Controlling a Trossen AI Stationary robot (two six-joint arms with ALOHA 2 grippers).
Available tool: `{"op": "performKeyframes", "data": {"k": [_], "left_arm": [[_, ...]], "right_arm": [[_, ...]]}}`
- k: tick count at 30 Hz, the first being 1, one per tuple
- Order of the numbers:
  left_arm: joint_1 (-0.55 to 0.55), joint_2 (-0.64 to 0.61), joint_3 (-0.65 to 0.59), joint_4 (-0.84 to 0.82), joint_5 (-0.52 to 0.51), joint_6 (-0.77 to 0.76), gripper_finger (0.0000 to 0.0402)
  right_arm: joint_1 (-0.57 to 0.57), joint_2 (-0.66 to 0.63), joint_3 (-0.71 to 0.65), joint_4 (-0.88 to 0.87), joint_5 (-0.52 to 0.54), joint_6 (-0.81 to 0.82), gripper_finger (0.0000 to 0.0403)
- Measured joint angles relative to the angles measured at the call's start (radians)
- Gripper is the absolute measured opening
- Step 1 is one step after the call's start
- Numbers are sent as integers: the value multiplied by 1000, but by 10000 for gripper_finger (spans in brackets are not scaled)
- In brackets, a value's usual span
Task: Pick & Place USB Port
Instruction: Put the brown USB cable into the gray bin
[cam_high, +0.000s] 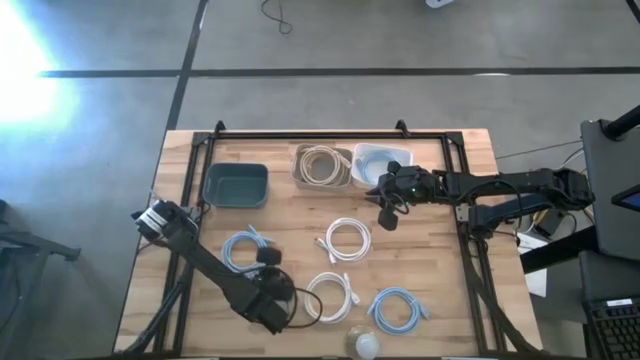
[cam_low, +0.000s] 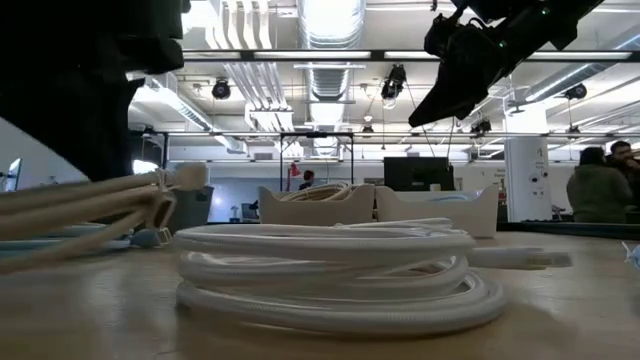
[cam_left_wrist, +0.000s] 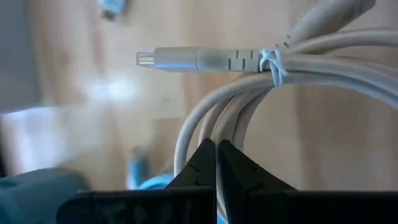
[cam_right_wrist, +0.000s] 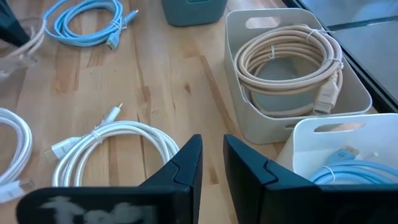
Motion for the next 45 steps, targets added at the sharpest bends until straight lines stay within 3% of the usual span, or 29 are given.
{"op": "performKeyframes", "data": {"k": [6,11,14,22,33,41,45], "left_arm": [[10,-12,85,-162,-127,-14,1],[53,-13,166,-252,-364,0,1],[124,-13,199,-251,-460,27,1],[403,-14,220,-160,-584,153,0],[769,-14,226,333,-441,634,0],[860,-17,286,367,-382,756,0],[901,-17,257,375,-203,745,0]], "right_arm": [[0,0,0,2,0,5,62],[0,0,0,2,0,7,63],[0,0,0,2,0,7,59],[0,0,0,1,0,-10,65],[0,0,0,1,1,-39,66],[0,0,0,-6,1,-39,59],[0,0,0,-15,1,-21,61]]}}
